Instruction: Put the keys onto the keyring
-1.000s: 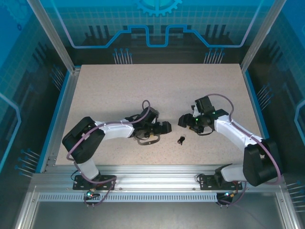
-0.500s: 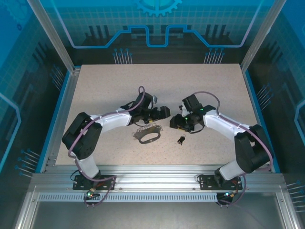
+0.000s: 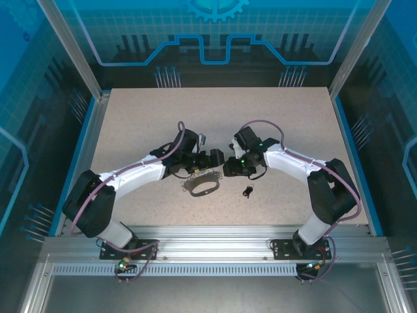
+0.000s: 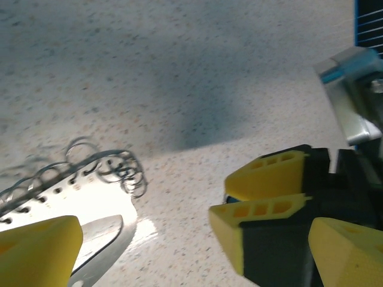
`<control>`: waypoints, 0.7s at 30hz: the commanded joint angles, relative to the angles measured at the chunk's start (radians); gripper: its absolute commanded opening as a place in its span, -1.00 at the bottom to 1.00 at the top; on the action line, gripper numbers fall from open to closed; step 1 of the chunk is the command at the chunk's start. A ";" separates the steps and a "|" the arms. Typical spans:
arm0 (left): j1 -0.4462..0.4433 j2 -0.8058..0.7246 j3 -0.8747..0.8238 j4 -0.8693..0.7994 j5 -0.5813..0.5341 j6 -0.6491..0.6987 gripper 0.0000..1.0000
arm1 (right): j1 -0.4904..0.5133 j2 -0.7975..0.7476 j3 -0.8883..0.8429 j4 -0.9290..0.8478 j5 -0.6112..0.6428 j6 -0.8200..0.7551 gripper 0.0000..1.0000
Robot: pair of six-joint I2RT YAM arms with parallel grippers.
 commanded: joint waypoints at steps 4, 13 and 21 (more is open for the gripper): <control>0.001 -0.052 -0.019 -0.113 -0.074 -0.052 0.97 | 0.026 -0.019 -0.032 0.001 0.085 -0.103 -0.13; 0.020 -0.091 -0.077 -0.039 -0.101 -0.101 0.97 | 0.067 0.034 -0.058 0.118 0.135 -0.187 -0.12; 0.060 -0.124 -0.062 -0.077 -0.124 -0.079 0.97 | 0.117 0.092 -0.058 0.143 0.165 -0.221 -0.14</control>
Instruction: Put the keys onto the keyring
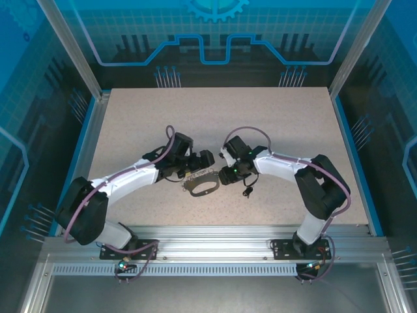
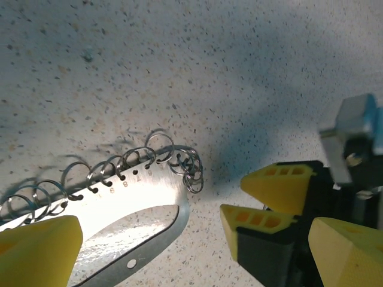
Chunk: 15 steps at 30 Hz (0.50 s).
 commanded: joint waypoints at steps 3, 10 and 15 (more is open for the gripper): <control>0.036 -0.092 -0.003 -0.046 -0.034 0.005 0.97 | 0.038 0.025 -0.012 0.026 0.033 -0.033 -0.14; 0.064 -0.171 -0.075 -0.025 -0.038 -0.029 0.97 | 0.063 0.073 0.024 0.015 0.052 -0.051 -0.14; 0.066 -0.192 -0.105 -0.016 -0.046 -0.048 0.97 | 0.064 0.110 0.065 0.005 0.058 -0.071 -0.15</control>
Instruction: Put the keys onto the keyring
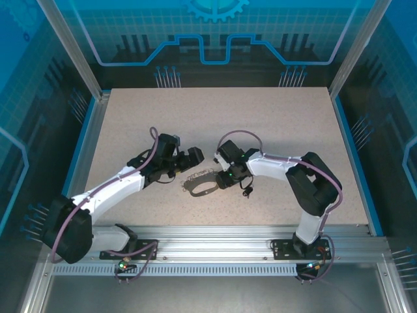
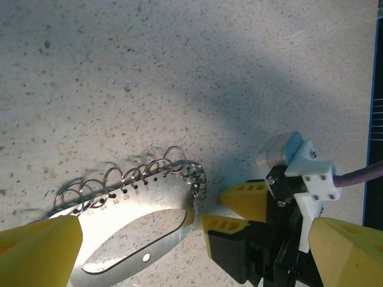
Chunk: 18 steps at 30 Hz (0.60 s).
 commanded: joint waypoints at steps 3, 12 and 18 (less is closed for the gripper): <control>0.006 -0.021 -0.023 0.004 -0.019 -0.028 0.97 | 0.013 0.055 0.062 -0.002 0.007 -0.040 -0.16; 0.006 -0.021 -0.027 0.019 -0.015 -0.037 0.97 | 0.010 0.059 0.109 -0.016 0.010 -0.056 -0.20; 0.006 -0.026 -0.037 0.025 -0.013 -0.048 0.97 | 0.006 0.062 0.129 -0.016 0.001 -0.054 -0.20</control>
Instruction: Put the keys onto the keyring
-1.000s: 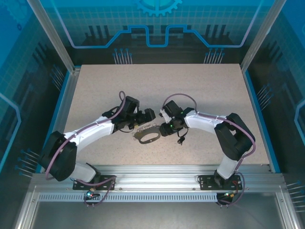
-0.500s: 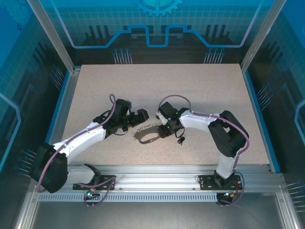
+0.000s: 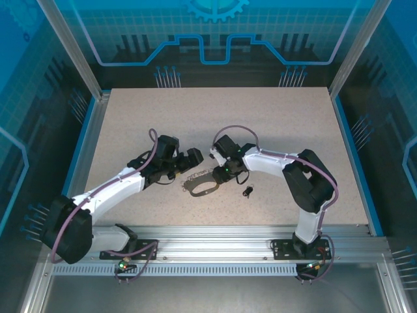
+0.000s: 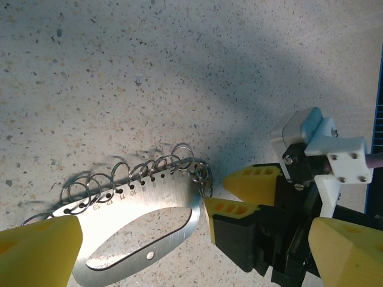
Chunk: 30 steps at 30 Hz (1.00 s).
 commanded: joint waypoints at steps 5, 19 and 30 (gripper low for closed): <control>0.006 -0.033 -0.024 0.011 -0.004 -0.021 0.97 | 0.002 0.054 0.046 0.004 -0.013 -0.010 -0.25; -0.007 0.072 0.108 -0.078 0.092 0.106 0.97 | -0.146 -0.101 -0.054 0.010 -0.190 0.222 -0.04; -0.172 0.328 0.316 -0.164 0.063 0.066 0.76 | -0.216 -0.287 -0.181 -0.050 -0.181 0.318 0.20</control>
